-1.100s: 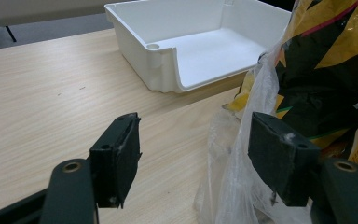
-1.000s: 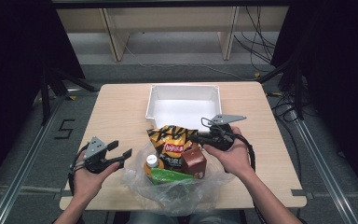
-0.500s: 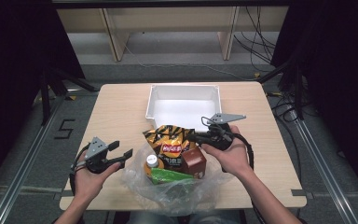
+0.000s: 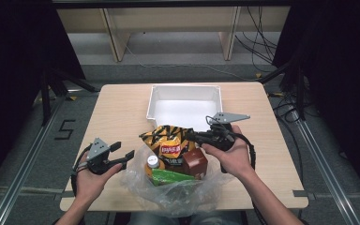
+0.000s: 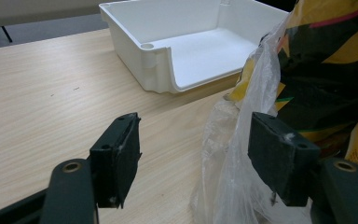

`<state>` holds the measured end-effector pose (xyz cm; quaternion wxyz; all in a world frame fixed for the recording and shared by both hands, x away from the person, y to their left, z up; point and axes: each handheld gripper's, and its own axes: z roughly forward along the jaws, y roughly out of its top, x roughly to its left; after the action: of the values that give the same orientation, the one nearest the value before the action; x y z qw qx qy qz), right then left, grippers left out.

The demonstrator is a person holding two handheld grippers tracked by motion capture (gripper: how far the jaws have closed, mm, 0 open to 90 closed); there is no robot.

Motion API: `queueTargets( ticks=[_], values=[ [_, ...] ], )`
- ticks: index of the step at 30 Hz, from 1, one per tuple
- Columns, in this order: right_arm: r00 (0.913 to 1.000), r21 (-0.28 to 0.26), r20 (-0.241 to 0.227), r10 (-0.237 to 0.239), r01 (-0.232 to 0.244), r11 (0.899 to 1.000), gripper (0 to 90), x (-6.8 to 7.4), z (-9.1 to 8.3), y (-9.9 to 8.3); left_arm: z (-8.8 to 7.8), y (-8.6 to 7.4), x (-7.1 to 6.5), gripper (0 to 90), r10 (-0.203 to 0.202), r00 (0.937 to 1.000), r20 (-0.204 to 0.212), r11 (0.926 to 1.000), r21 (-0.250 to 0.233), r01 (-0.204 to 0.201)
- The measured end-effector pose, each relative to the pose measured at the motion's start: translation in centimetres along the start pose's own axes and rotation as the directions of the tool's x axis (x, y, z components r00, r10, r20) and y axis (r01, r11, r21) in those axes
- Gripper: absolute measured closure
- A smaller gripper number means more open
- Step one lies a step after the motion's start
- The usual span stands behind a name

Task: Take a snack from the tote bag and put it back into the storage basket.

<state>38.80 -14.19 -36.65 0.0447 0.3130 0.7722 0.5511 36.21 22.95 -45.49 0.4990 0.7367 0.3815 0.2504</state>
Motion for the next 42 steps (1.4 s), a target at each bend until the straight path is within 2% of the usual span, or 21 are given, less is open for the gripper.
queueTargets(
  ticks=[1, 3, 8, 9, 10, 12, 13, 16, 18, 19, 20, 21, 22, 23, 26, 31, 35, 38, 39, 41, 42],
  values=[
    [0.9998, -0.003, -0.006, 0.017, -0.017, 1.0, 90.0, 0.2, 0.0, 0.1, -0.1, 0.0, -0.2, 33.7, -0.029, 0.9995, -0.009, 0.9996, 0.005, 0.029],
    [0.9999, -0.042, -0.013, -0.003, 0.003, 0.999, 90.0, 0.3, -0.1, 0.3, -0.1, -0.1, -0.1, 33.6, -0.026, 0.9997, -0.005, 0.9997, -0.003, 0.026],
    [0.9998, -0.052, -0.022, 0.001, -0.002, 0.999, 90.0, 0.6, -0.2, 0.8, 0.0, 0.0, -0.2, 33.6, -0.025, 0.9997, -0.004, 0.9997, -0.004, 0.025],
    [0.9996, -0.051, -0.022, 0.017, -0.018, 0.999, 90.0, 0.8, -0.3, 0.8, 0.0, 0.0, -0.2, 33.6, -0.025, 0.9997, -0.004, 0.9997, -0.004, 0.025],
    [0.9998, -0.061, -0.016, 0.01, -0.011, 0.998, 90.0, 0.8, -0.3, 0.9, 0.0, 0.0, -0.1, 33.6, -0.012, 0.9999, -0.003, 0.9999, -0.003, 0.012],
    [0.9997, -0.066, -0.021, -0.008, 0.006, 0.998, 90.0, 0.7, -0.2, 1.0, 0.0, 0.0, -0.2, 33.6, -0.026, 0.9996, -0.005, 0.9997, -0.004, 0.026],
    [0.9998, -0.074, -0.017, 0.007, -0.009, 0.997, 90.0, 0.8, -0.2, 1.0, 0.0, -0.1, -0.2, 33.6, -0.027, 0.9996, -0.007, 0.9996, -0.004, 0.027],
    [0.9998, -0.085, -0.02, 0.0, -0.002, 0.996, 90.0, 0.8, -0.4, 1.2, 0.0, -0.1, -0.2, 33.6, -0.03, 0.9995, -0.007, 0.9995, -0.006, 0.029],
    [0.9998, -0.081, -0.017, 0.004, -0.005, 0.997, 90.0, 1.0, -0.6, 1.5, 0.0, -0.1, -0.2, 33.6, -0.028, 0.9996, -0.006, 0.9996, -0.004, 0.028],
    [0.9999, -0.098, -0.015, -0.005, 0.003, 0.995, 90.0, 1.0, -0.5, 1.5, 0.0, 0.0, -0.1, 33.6, 0.0, 1.0, 0.0, 1.0, -0.002, 0.0],
    [0.9997, -0.104, -0.024, -0.005, 0.002, 0.995, 90.0, 1.1, -0.6, 1.7, 0.1, 0.0, -0.2, 33.6, -0.021, 0.9998, 0.001, 0.9998, -0.005, 0.021],
    [0.9998, -0.096, -0.021, 0.004, -0.006, 0.995, 90.0, 1.2, -0.7, 1.8, 0.1, 0.0, -0.2, 33.7, -0.022, 0.9997, 0.004, 0.9997, -0.008, 0.022],
    [0.9997, -0.099, -0.022, -0.014, 0.011, 0.995, 90.0, 1.2, -0.8, 2.2, 0.2, 0.0, -0.3, 33.9, -0.035, 0.9993, 0.008, 0.9993, -0.009, 0.035],
    [0.9997, -0.099, -0.022, -0.014, 0.011, 0.995, 90.0, 1.2, -0.8, 2.2, 0.2, 0.0, -0.3, 33.9, -0.021, 0.9997, 0.01, 0.9997, -0.01, 0.021],
    [0.9994, -0.135, -0.034, 0.005, -0.009, 0.991, 90.0, 1.3, -1.0, 2.4, 0.1, 0.1, -0.3, 34.2, -0.023, 0.9997, 0.002, 0.9997, -0.009, 0.023],
    [0.9996, -0.154, -0.026, -0.007, 0.003, 0.988, 90.0, 1.2, -1.0, 2.6, 0.1, 0.0, -0.2, 34.4, -0.02, 0.9998, 0.003, 0.9998, -0.009, 0.02],
    [0.9997, -0.167, -0.023, 0.007, -0.01, 0.986, 90.0, 1.4, -1.2, 3.1, 0.2, 0.0, -0.1, 34.4, -0.017, 0.9998, 0.008, 0.9997, -0.017, 0.017],
    [0.9997, -0.193, -0.022, -0.012, 0.007, 0.981, 90.0, 1.4, -1.2, 3.5, 0.1, 0.0, -0.2, 34.4, -0.02, 0.9998, 0.002, 0.9998, -0.005, 0.02],
    [0.9995, -0.189, -0.031, 0.001, -0.007, 0.982, 90.0, 1.5, -1.3, 3.6, 0.2, 0.0, -0.1, 34.4, -0.007, 1.0, 0.004, 0.9999, -0.01, 0.007],
    [0.9995, -0.199, -0.031, 0.0, -0.006, 0.98, 90.0, 1.6, -1.4, 3.7, 0.2, 0.0, -0.1, 34.4, -0.011, 0.9999, 0.008, 0.9999, -0.012, 0.011],
    [0.9991, -0.194, -0.037, 0.023, -0.03, 0.981, 90.0, 1.8, -1.5, 3.8, 0.2, 0.0, -0.1, 34.4, -0.006, 0.9999, 0.009, 0.9999, -0.009, 0.006]
  ],
)
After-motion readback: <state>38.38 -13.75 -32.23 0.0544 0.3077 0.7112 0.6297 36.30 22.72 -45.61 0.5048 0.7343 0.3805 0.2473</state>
